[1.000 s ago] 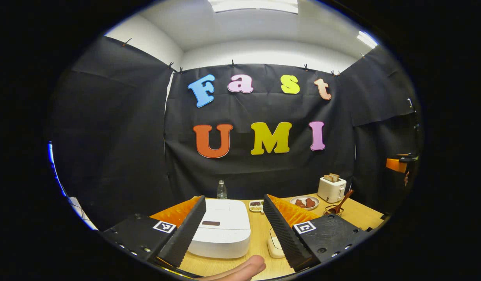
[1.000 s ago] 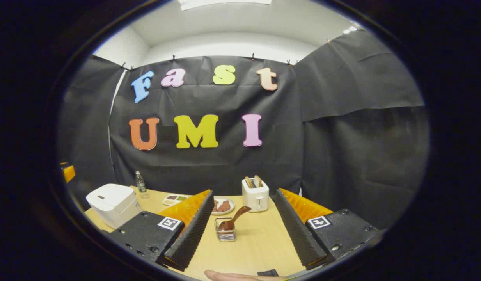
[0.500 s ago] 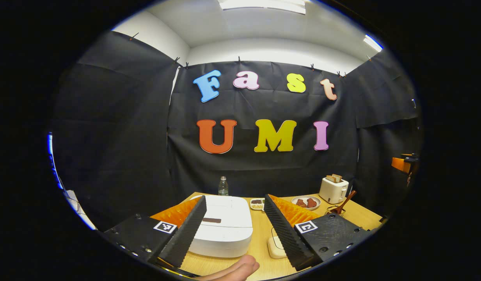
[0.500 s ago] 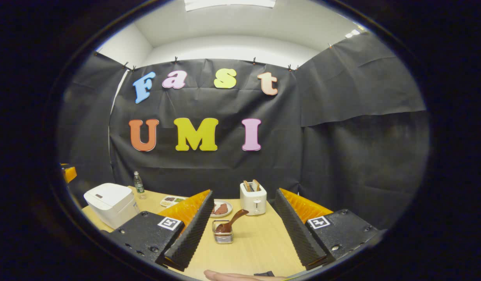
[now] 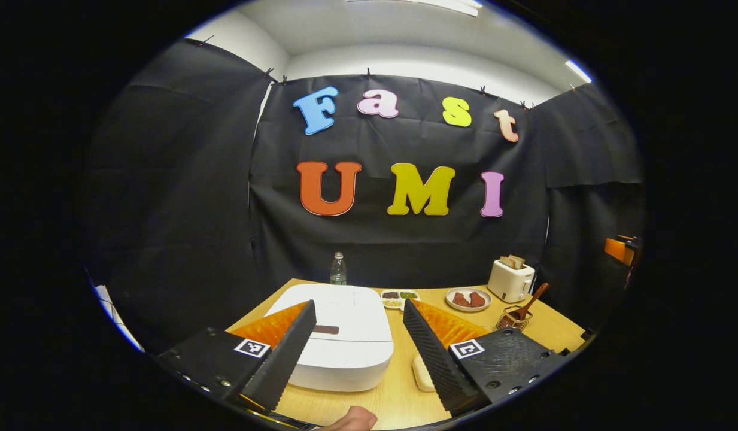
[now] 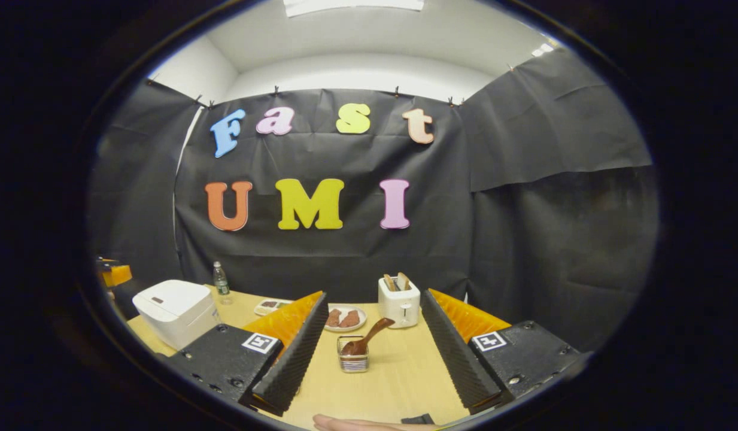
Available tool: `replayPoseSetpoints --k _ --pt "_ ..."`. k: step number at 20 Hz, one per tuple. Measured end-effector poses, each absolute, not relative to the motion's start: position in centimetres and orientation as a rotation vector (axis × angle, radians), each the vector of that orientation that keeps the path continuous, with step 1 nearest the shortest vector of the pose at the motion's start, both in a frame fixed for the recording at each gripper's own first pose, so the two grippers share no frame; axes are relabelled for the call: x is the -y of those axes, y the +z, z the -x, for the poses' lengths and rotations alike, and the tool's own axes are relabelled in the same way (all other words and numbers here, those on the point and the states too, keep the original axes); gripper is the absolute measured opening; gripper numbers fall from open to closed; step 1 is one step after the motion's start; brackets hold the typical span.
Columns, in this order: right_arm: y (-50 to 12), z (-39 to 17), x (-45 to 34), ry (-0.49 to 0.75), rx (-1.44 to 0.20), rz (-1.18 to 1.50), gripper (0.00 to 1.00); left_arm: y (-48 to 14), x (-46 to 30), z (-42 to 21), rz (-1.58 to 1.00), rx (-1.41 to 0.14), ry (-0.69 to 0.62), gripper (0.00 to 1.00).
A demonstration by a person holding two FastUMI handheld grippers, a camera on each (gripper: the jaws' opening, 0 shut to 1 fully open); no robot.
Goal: Close the left gripper, press the button to open the rice cooker; take a wooden spoon from the chopstick holder with the right hand, scoop a spoonful of rice and pour it into the rice cooker, then put the wooden spoon back into the chopstick holder.
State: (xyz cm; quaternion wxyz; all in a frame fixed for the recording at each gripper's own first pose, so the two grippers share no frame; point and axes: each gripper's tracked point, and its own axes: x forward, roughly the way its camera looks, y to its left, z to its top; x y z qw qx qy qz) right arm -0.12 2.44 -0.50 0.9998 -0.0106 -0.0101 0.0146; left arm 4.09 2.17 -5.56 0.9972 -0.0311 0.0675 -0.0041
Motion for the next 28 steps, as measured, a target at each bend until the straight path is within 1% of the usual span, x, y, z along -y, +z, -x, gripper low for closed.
replayPoseSetpoints --k 1,2,3,4,5,6,7,8,9,10,12,13,14,15,16,17,19,23,25,28 --pt "-0.9 -0.1 -2.3 0.026 0.01 0.014 0.96 -6.0 -2.5 -4.4 0.056 -0.151 0.001 0.94" --pt "-1.2 -0.3 -2.3 0.025 -0.001 0.006 1.0 -6.6 -2.7 -4.7 0.046 -0.167 0.0 0.93" --pt "-1.6 -0.6 -2.3 0.025 -0.009 -0.002 1.0 -7.1 -2.8 -5.1 0.038 -0.181 -0.002 0.88" --pt "-1.8 -0.8 -2.3 0.027 -0.015 -0.006 1.0 -7.3 -2.9 -5.5 0.038 -0.193 -0.005 0.84" --pt "-2.1 -1.0 -2.2 0.028 -0.02 -0.007 1.0 -7.6 -2.9 -5.8 0.049 -0.204 -0.005 0.76" --pt "-2.2 -1.2 -2.1 0.026 -0.021 -0.005 1.0 -7.8 -3.0 -6.2 0.067 -0.213 -0.007 0.71" --pt "-2.4 -1.3 -1.8 0.021 -0.022 -0.004 1.0 -7.8 -3.1 -6.6 0.09 -0.219 -0.011 0.62" --pt "-2.6 -1.4 -1.6 0.018 -0.023 -0.005 1.0 -8.0 -3.3 -6.9 0.111 -0.226 -0.009 0.57" --pt "-3.0 -1.4 -1.6 0.019 -0.028 -0.008 1.0 -8.0 -3.6 -7.2 0.116 -0.227 0.001 0.48" --pt "-3.5 -1.3 -1.8 0.027 -0.034 -0.009 1.0 -7.8 -4.2 -7.4 0.106 -0.221 0.012 0.46" --pt "-4.0 -1.2 -1.8 0.036 -0.033 -0.008 1.0 -7.8 -4.6 -7.9 0.104 -0.222 0.01 0.34" --pt "-4.2 -1.2 -1.5 0.03 -0.028 -0.005 1.0 -7.8 -4.8 -8.0 0.101 -0.227 0.01 0.22" --pt "-4.3 -1.2 -1.2 0.024 -0.023 -0.002 0.96 -8.1 -5.1 -8.2 0.087 -0.237 0.017 0.17" --pt "-4.6 -1.1 -1.2 0.022 -0.022 -0.002 1.0 -8.6 -5.4 -8.3 0.071 -0.253 0.022 0.14" --pt "-4.8 -1.0 -1.3 0.026 -0.023 -0.007 1.0 -8.6 -5.5 -8.4 0.058 -0.263 0.026 0.14" --pt "-5.0 -1.0 -1.5 0.032 -0.025 -0.013 1.0 -9.1 -5.8 -10.0 0.055 -0.268 0.036 0.15" --pt "-5.4 -0.9 -1.6 0.048 -0.027 -0.021 1.0 -10.0 -5.8 -9.9 0.056 -0.294 0.044 0.0" --pt "-6.0 -1.0 -1.2 0.048 -0.021 -0.01 1.0 -12.4 -6.5 -9.8 0.029 -0.385 0.069 0.0" --pt "-6.5 -1.3 -0.9 0.051 -0.016 -0.009 1.0 -13.4 -5.9 -10.3 0.024 -0.41 0.054 0.0" --pt "-8.8 -1.8 -0.5 0.058 -0.046 -0.027 1.0 -14.7 -6.6 -11.4 0.025 -0.442 0.068 0.0"
